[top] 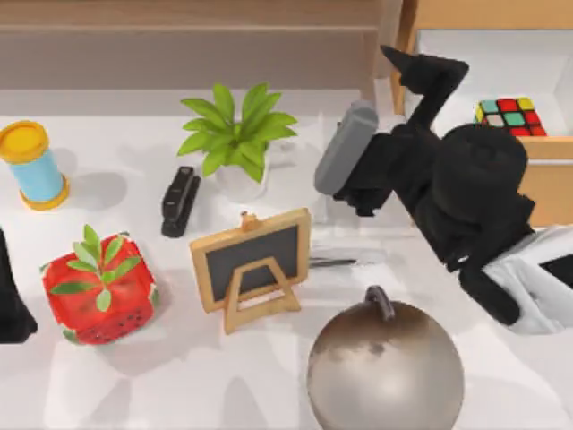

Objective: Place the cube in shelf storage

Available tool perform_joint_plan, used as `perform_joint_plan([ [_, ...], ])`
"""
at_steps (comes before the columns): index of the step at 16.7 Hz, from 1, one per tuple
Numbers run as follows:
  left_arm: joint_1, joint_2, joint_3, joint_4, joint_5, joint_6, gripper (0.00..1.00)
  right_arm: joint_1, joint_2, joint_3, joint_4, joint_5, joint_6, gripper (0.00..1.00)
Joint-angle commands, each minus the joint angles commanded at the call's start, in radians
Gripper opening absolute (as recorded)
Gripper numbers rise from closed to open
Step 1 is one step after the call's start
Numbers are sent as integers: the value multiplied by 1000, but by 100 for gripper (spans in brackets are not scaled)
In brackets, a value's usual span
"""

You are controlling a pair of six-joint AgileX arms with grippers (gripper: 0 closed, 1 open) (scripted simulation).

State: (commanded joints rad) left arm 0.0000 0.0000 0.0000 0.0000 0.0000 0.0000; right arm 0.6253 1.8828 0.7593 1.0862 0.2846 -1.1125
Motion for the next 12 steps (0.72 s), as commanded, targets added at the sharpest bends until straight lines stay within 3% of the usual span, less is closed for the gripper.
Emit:
perform_joint_plan([
  [7,0,0,0,0,0,0,100,42,138,658,-1038,60,562,100],
  [12,0,0,0,0,0,0,100,-6,255,1144,-1755,-104,820,100],
])
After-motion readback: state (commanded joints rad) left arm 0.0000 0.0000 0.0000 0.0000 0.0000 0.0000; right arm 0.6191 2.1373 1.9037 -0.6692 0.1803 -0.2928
